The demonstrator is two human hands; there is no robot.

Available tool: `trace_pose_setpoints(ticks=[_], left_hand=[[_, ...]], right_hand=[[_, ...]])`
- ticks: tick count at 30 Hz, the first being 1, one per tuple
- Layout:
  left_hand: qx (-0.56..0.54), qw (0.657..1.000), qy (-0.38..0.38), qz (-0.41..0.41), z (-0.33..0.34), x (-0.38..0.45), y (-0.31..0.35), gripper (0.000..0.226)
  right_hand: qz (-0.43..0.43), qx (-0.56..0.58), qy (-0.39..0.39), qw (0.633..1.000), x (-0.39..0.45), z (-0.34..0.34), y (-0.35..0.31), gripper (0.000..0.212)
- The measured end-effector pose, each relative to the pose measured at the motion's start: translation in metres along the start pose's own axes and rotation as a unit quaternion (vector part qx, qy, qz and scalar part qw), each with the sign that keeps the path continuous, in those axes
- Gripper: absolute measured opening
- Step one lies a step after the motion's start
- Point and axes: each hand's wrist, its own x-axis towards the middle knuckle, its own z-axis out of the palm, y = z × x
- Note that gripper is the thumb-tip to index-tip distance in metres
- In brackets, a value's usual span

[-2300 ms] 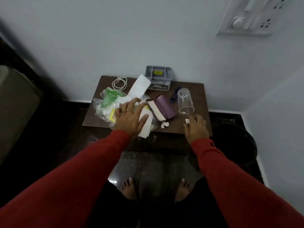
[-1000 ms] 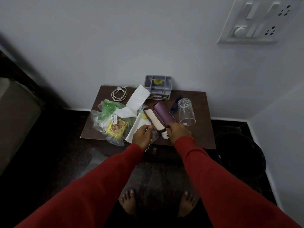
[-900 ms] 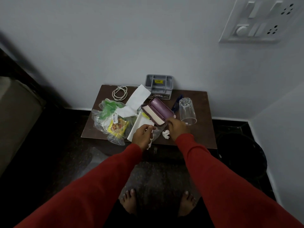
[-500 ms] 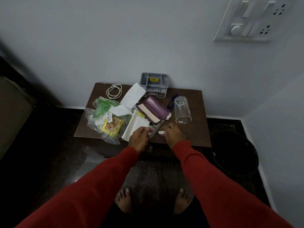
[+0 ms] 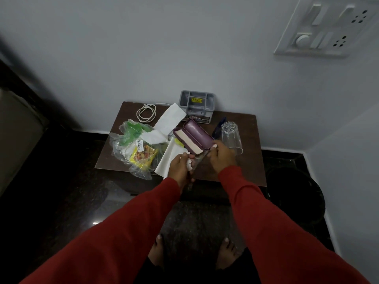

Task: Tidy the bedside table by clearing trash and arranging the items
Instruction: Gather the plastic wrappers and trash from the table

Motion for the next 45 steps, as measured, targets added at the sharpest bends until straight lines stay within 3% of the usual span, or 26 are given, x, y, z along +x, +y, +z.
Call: trace_pose_setpoints(ticks=[5,11,17,26,30,33,35,39,41,45], left_hand=[[0.007,0.999,-0.009,0.032,-0.030,-0.013,0.004,0.032],[0.050,0.997,0.001,0.062,-0.061,-0.022,0.016,0.031],[0.052,0.996,0.020,0.074,-0.068,-0.019,0.018,0.024],[0.045,0.999,0.006,0.000,-0.051,-0.032,0.026,0.045],[-0.132,0.988,-0.008,-0.080,-0.051,-0.040,0.038,0.053],[-0.201,0.977,0.036,-0.054,-0.062,-0.031,0.042,0.042],[-0.205,0.975,0.084,-0.025,-0.075,-0.026,0.045,0.038],[-0.187,0.972,0.139,0.029,-0.102,-0.024,0.045,0.035],[-0.164,0.974,0.153,0.044,-0.113,-0.025,0.042,0.032],[-0.088,0.974,0.198,0.062,-0.134,-0.014,0.039,0.019]], right_hand=[[0.130,-0.045,-0.018,0.990,0.030,0.026,0.012,0.023],[0.133,-0.154,-0.010,0.979,0.036,0.026,0.008,0.024],[0.122,-0.094,0.031,0.988,0.004,0.016,-0.009,0.023],[0.022,0.015,0.056,0.998,-0.044,0.011,-0.066,0.020],[-0.154,-0.001,-0.050,0.987,-0.067,0.020,-0.094,0.020],[-0.274,-0.083,-0.148,0.947,-0.080,0.030,-0.107,0.040],[-0.310,-0.073,-0.131,0.939,-0.079,0.033,-0.114,0.038],[-0.288,-0.056,-0.066,0.954,-0.052,0.046,-0.126,0.027],[-0.260,-0.125,-0.068,0.955,-0.032,0.055,-0.131,0.036],[-0.233,-0.305,-0.112,0.917,-0.003,0.066,-0.142,0.056]])
